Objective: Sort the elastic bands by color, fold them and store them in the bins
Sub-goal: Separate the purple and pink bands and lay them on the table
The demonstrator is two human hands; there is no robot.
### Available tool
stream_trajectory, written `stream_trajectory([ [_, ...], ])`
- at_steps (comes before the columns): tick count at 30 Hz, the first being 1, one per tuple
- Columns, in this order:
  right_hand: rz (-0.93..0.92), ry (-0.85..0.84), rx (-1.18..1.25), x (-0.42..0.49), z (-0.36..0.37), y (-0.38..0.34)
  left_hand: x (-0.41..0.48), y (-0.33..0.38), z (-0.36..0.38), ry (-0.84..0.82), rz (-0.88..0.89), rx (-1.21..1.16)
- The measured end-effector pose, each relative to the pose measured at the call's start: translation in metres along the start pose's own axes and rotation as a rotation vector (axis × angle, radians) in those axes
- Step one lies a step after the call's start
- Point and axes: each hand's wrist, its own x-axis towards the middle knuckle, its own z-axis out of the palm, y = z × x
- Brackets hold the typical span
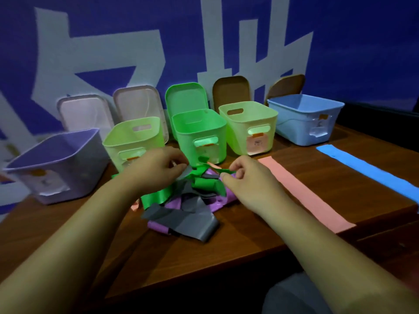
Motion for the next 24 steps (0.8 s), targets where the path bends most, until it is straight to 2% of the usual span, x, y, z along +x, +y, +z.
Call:
stream_trajectory([
  [2,-0.008,-0.029,-0.151,0.007,0.014,-0.008,-0.010,-0.012,0.006,-0.035,0.000,-0.058],
  [4,0.031,-0.037,-0.204,0.015,0.029,-0.008,-0.018,-0.020,0.019,-0.079,0.042,-0.086],
  [9,0.087,0.017,-0.078,0.018,0.051,0.009,-0.024,-0.029,0.049,-0.017,0.070,-0.156],
  [16,-0.053,0.304,0.068,0.023,0.045,0.016,-0.024,-0.029,0.062,0.062,0.095,-0.065],
  [20,-0.120,0.393,0.249,0.034,0.028,0.000,-0.027,-0.028,0.064,0.089,0.091,-0.076],
  [24,-0.185,0.473,0.319,0.047,0.014,-0.024,-0.031,-0.026,0.063,0.105,0.080,-0.066],
])
